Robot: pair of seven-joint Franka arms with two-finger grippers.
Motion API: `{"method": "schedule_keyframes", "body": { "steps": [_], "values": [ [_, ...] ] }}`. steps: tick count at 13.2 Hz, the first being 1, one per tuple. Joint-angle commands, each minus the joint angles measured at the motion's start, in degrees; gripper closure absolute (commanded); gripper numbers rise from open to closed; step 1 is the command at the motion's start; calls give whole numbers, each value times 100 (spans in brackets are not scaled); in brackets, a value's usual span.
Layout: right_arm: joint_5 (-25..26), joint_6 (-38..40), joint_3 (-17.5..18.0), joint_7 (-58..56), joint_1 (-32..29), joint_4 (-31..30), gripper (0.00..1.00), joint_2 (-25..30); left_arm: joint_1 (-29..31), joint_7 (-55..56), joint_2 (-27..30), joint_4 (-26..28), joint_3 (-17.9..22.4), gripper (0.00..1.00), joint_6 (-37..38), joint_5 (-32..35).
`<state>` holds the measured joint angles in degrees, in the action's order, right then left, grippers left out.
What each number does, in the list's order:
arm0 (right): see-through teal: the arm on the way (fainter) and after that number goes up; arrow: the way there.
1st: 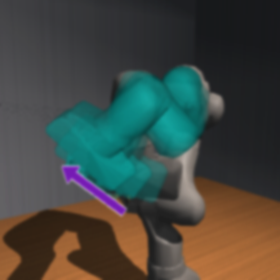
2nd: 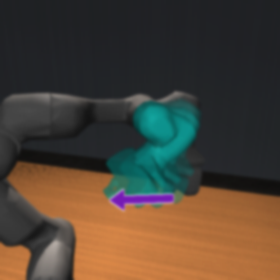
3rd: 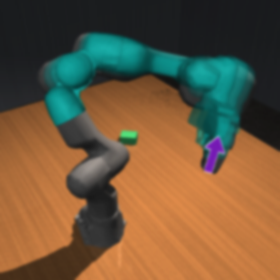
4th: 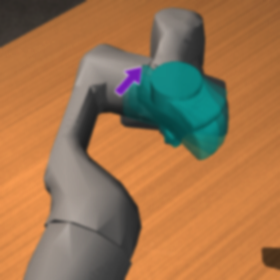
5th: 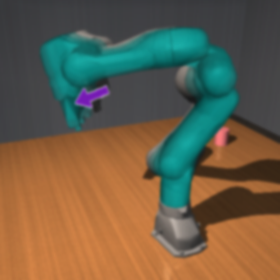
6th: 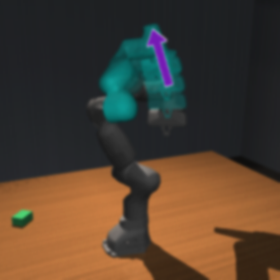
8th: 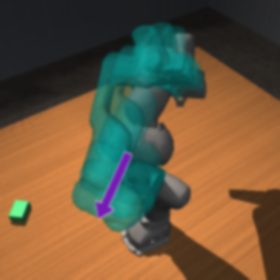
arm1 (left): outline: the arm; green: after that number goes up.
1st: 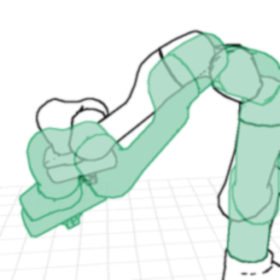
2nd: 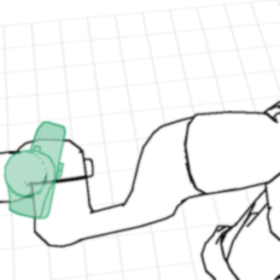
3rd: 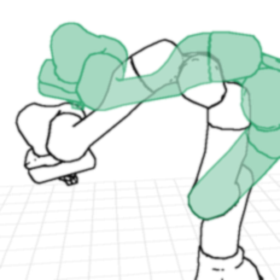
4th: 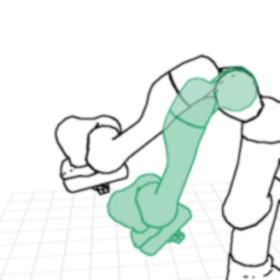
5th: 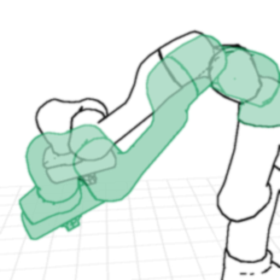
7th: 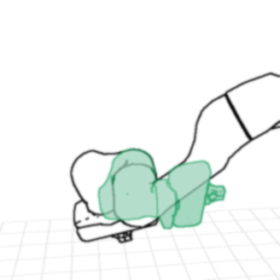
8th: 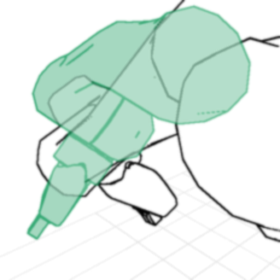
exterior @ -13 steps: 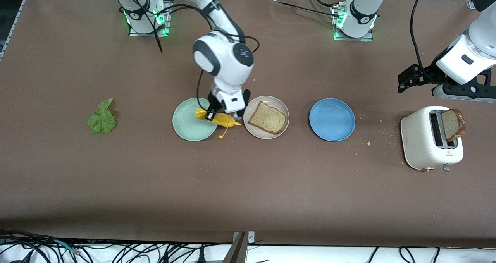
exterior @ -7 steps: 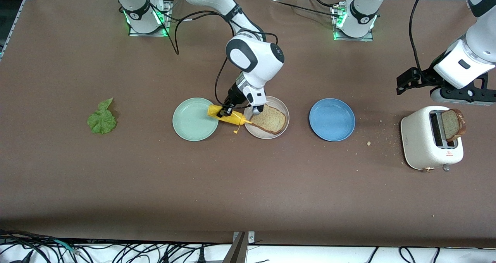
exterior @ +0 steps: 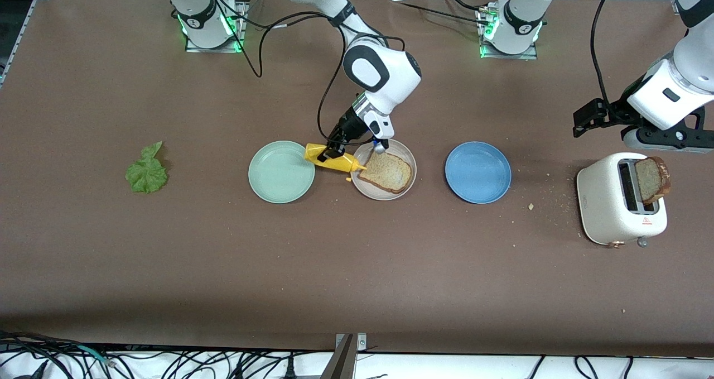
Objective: Make sandwich in beige plate with both arms
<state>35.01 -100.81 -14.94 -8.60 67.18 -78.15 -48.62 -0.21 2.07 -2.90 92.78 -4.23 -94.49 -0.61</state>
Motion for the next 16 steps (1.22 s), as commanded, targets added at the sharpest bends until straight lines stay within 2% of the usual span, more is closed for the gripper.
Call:
{"method": "schedule_keyframes", "body": {
  "steps": [1,3,6,11,16],
  "values": [
    [-11,193,-123,-10,-56,282,100,-51,83,13,0,12,19,0,9,35],
    [-842,185,-132,-560,-607,291,100,299,92,13,0,-6,19,0,9,35],
    [-1731,114,-123,-1501,-1372,283,100,976,92,13,0,-6,19,0,9,35],
    [-3690,132,-141,-4197,-3243,99,100,1855,83,22,0,-6,19,0,9,35],
    [-5878,79,-149,-6632,-4756,-682,100,2260,92,13,35,38,10,0,70,44]
  ]
}}
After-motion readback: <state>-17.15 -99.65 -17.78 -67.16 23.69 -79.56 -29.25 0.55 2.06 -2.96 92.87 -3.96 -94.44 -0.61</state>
